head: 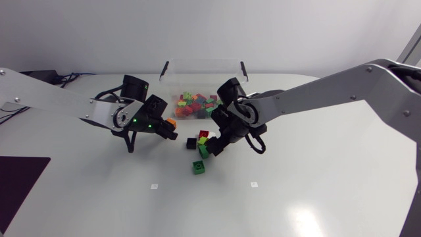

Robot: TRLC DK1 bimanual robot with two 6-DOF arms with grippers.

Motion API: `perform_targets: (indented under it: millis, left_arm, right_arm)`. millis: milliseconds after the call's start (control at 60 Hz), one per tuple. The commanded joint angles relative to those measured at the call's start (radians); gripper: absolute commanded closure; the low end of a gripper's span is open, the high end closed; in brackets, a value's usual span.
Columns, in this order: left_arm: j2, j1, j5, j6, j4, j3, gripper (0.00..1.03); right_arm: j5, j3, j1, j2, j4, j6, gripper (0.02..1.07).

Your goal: Place the duplo bricks in the container

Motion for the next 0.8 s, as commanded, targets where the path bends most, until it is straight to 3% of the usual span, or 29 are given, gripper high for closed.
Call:
perform_targets:
  millis: [0, 333, 483, 783]
  left_arm:
    - [-0.038, 0.017, 0.014, 0.019, -0.004, -0.033, 0.76]
    - [-0.119, 0.048, 0.039, 0.025, -0.022, -0.067, 0.76]
    - [-0.172, 0.065, 0.048, 0.034, -0.044, -0.069, 0.76]
    - [-0.241, 0.077, 0.067, 0.051, -0.108, -0.035, 0.76]
  right_arm:
    - [0.005, 0.034, 0.02, 0.026, -0.024, -0.005, 0.16]
    - [0.005, 0.145, 0.046, 0.109, -0.111, -0.008, 0.27]
    - [0.005, 0.199, 0.046, 0.14, -0.174, -0.005, 0.48]
    - [-0.019, 0.303, 0.046, 0.217, -0.258, -0.016, 0.73]
